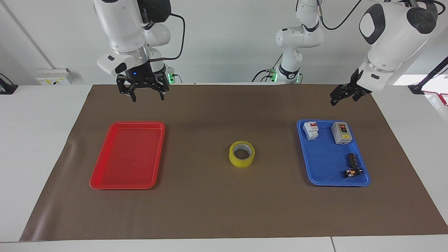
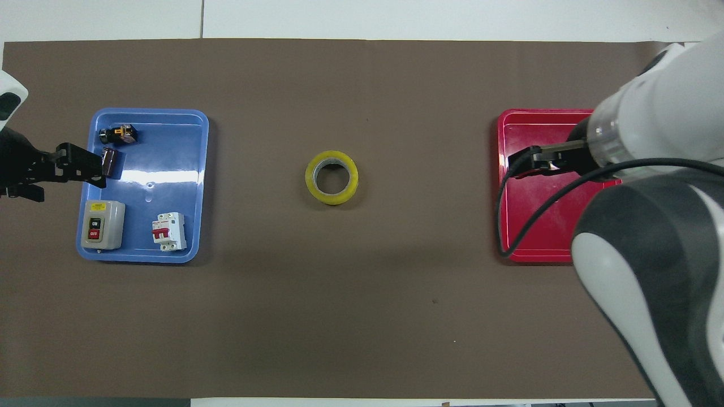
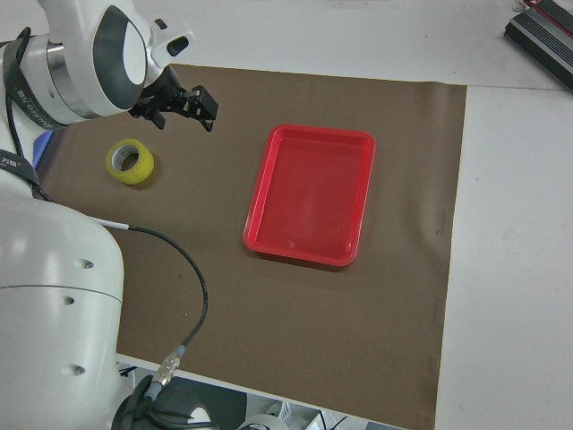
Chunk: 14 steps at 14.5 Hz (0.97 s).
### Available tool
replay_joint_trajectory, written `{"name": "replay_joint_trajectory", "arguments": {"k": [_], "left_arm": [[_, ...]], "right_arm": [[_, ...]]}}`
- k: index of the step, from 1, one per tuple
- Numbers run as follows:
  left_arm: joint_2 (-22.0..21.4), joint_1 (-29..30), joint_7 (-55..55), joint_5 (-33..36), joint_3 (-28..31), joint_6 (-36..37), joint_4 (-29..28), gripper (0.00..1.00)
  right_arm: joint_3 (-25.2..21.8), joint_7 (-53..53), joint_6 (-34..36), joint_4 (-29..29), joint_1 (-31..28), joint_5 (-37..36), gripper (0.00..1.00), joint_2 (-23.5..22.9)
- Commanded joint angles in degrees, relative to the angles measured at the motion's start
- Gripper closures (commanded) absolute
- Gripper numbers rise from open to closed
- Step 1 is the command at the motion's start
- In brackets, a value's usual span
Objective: Place and move tape with both arms
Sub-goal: 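Reach the right gripper across to the yellow tape roll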
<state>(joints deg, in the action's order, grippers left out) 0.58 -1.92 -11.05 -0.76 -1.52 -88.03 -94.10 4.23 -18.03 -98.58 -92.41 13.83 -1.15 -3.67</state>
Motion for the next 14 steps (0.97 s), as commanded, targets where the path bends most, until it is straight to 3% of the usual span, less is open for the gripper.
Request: {"name": "replay_joint_trajectory", "arguments": {"k": [1,6,9,14], "left_arm": [[-1.11,0.78,1.64,0.58,-0.41,-1.17,-0.64,0.00],[-1.38,1.48,3.40,0.58,-0.41,-1.96,-1.35,0.00],[-1.38,1.30,2.96,0.50,-0.41,-2.05,-1.26,0.00],[-1.38,0.78,3.31,0.50,-0.58,-2.14,-1.17,0.00]], "right_arm": [[-0.10,-10.85,-7.56,0.48,4.87,-0.08,0.00,-6.42],[-0.10,-19.41,-17.07,1.18,11.81,-0.87,0.00,-14.50],[-0.19,-24.31,-19.00,7.41,16.83,-4.72,0.00,-24.34],[-0.10,-19.97,-30.42,0.93,17.81,-7.37,0.00,-25.33]]}}
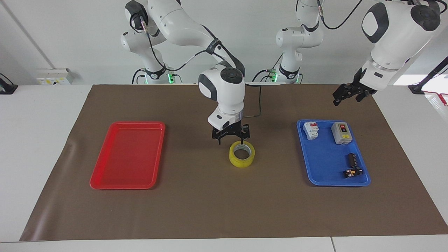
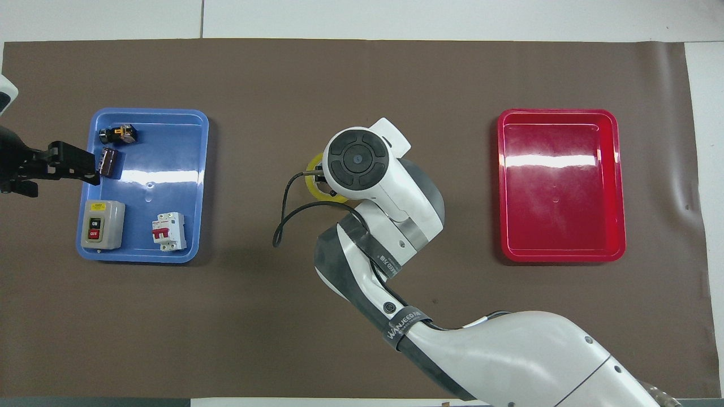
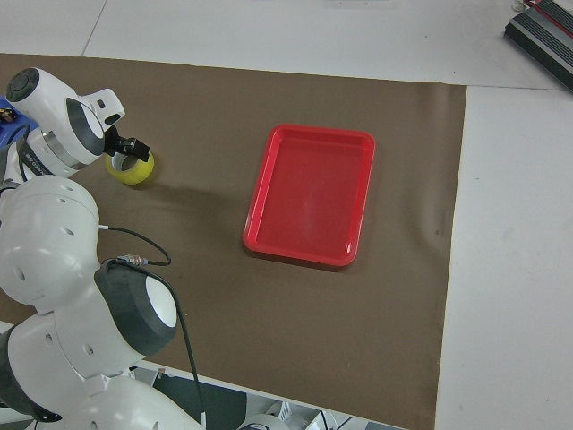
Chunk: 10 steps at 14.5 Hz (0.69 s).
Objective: Place and move tape with both arms
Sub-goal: 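Reach the right gripper across to the yellow tape roll, then grasp the yellow tape roll with the right gripper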
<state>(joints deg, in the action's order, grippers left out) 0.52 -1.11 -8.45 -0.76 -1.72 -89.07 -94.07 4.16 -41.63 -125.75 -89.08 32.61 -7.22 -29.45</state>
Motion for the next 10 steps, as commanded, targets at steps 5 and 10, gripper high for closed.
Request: {"name": "replay_joint_trajectory", "arguments": {"k": [5,10], "left_arm": [[-1.31,-0.03,1.07,-0.03,-0.47,-1.54,-0.86,0.00],[-1.31,-0.12,3.44,-0.03,-0.82,-1.54,-0.94,0.00]], "right_arm": [[-0.03,6.03,-11.09,-7.42,-0.71,-1.30,0.00,-0.86],[-0.03,13.65,-11.89,-7.34,-1.23,-2.27,0.73,-2.89]]}}
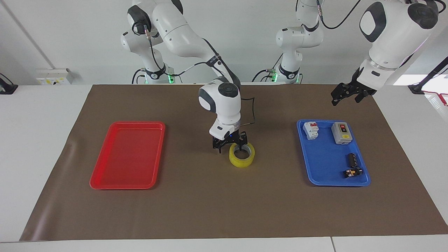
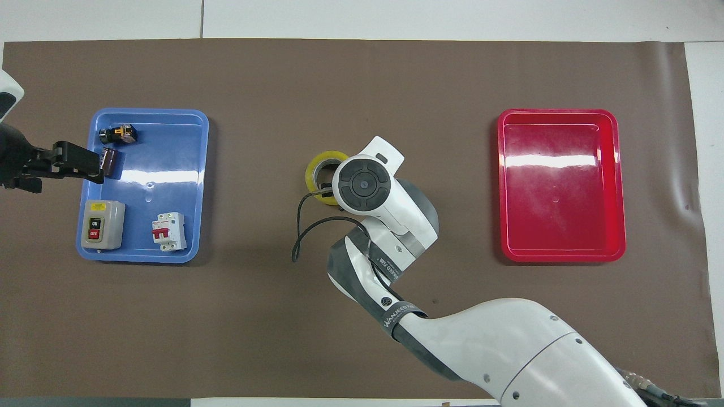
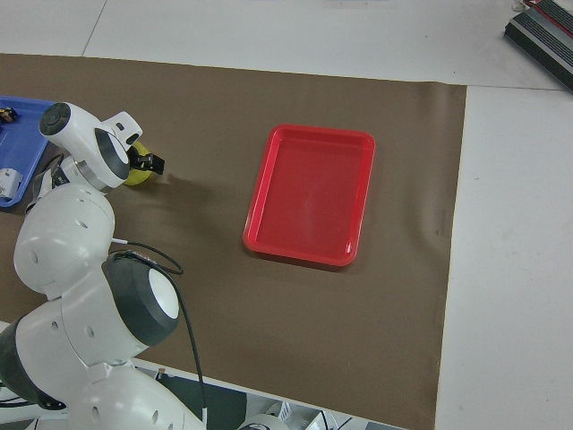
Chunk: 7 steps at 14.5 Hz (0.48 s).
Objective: Place and move tape with both arms
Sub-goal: 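Grasp the yellow tape roll with the right gripper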
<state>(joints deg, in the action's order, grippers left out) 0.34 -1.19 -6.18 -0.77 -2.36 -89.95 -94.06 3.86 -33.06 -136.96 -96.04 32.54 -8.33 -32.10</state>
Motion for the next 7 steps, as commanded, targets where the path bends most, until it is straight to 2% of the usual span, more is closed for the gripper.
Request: {"name": "replay_joint_trajectory", "arguments": {"k": [1,5,7], "left_arm": [[-1.13,-0.05,1.17,-0.02,-0.10,-0.67,-1.04,0.00],[-1.13,-0.05,1.08,-0.02,-0.10,-0.75,-1.04,0.00],[-1.13,0.30,0.64,-0.02,-0.01,-0.32,-1.04,0.00]], "right_arm": [[0.28,6.24,-0.85,-0.55,-1.25,-0.99,1.00,-0.42],[0.28,6.08,0.02,-0.56,-0.89,-0.99,1.00,-0.25],[0.10,6.08,3.77,2.06,-0.98,-0.99,1.00,0.02]]}}
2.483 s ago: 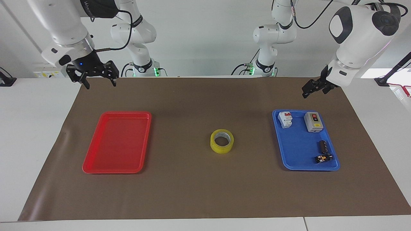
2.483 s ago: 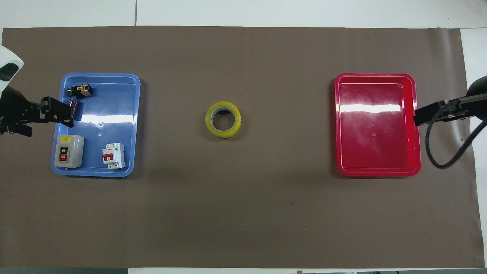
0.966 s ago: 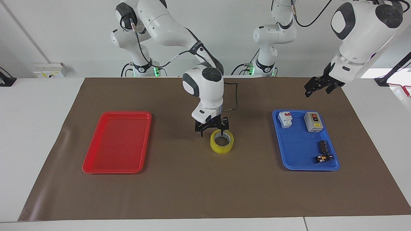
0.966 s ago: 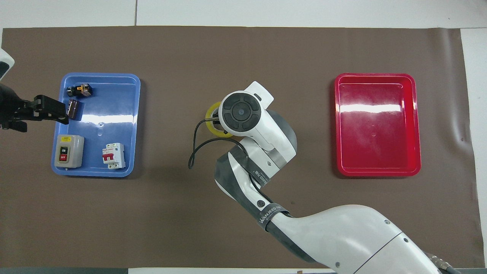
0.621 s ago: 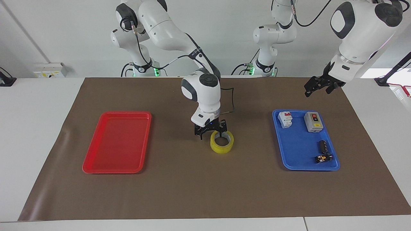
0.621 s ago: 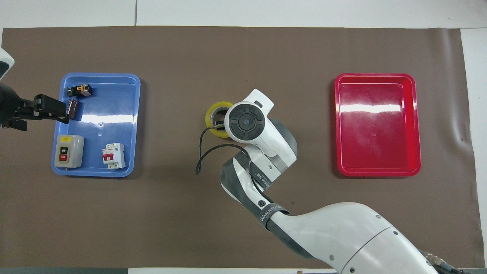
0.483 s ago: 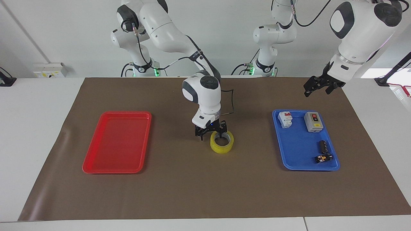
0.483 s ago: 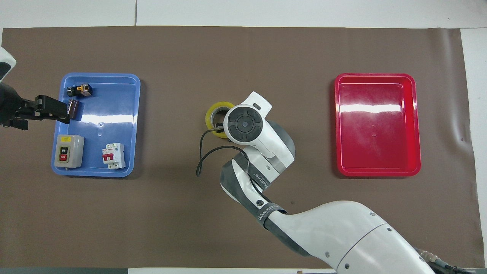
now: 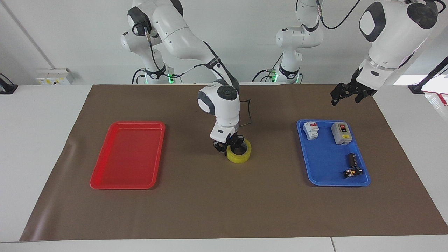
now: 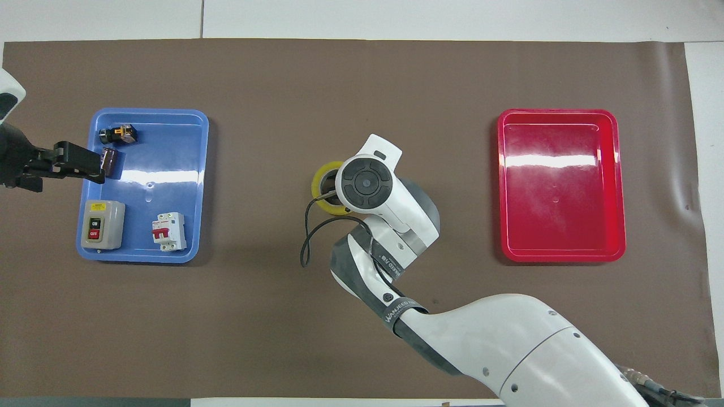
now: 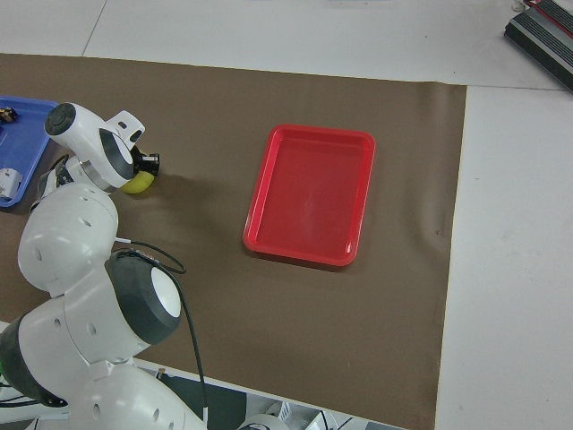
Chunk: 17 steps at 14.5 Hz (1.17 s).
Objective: Place and move tape with both arms
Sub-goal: 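Grasp the yellow tape roll with the right gripper, then carry the tape with the right gripper into the red tray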
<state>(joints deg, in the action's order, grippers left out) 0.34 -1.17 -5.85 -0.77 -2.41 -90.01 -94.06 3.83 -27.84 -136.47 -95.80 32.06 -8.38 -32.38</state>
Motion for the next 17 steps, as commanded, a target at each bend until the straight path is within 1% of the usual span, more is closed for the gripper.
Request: {"name": "replay_joint_trajectory", "arguments": {"k": [1,2,3,5,6,8,9,11,12,14,17], "left_arm": [[-1.13,0.64,0.31,-0.02,0.12,-0.43,-1.03,0.00],[-1.13,0.73,0.23,-0.02,0.21,-0.43,-1.03,0.00],[-1.13,0.73,0.23,-0.02,0.21,-0.43,-1.03,0.00],[-1.13,0.73,0.23,-0.02,0.30,-0.43,-1.03,0.00],[-1.13,0.73,0.23,-0.02,0.21,-0.43,-1.03,0.00],[-1.13,0.73,0.23,-0.02,0.21,-0.43,-1.03,0.00],[-1.13,0.73,0.23,-0.02,0.30,-0.43,-1.03,0.00],[-1.13,0.73,0.23,-0.02,0.30,-0.43,-1.03,0.00],[-1.13,0.73,0.23,-0.02,0.21,-0.43,-1.03,0.00],[-1.13,0.73,0.23,-0.02,0.21,-0.43,-1.03,0.00],[-1.13,0.73,0.23,-0.02,0.21,-0.43,-1.03,0.00]], "right_arm": [[-0.05,0.95,8.45,5.32,-0.85,-1.03,1.00,0.38],[-0.13,1.12,13.20,7.79,-1.99,-1.03,1.00,1.08],[-0.05,1.82,16.73,8.34,-3.65,-0.94,1.00,3.26],[0.04,5.49,20.44,7.12,-7.16,-0.50,1.00,8.18],[0.04,9.26,23.42,6.86,-9.45,-0.06,1.00,10.38],[0.13,15.86,26.07,4.76,-13.93,1.07,1.00,14.78],[0.04,19.28,26.69,3.87,-16.13,2.39,1.00,16.28],[0.04,27.98,27.92,2.64,-20.79,3.54,1.00,17.43],[0.04,32.37,28.02,1.68,-23.24,3.54,1.00,17.61],[0.13,39.50,26.01,-2.88,-27.91,3.98,1.00,19.18],[0.13,49.44,15.75,-13.24,-34.50,5.56,1.00,22.08]]}}
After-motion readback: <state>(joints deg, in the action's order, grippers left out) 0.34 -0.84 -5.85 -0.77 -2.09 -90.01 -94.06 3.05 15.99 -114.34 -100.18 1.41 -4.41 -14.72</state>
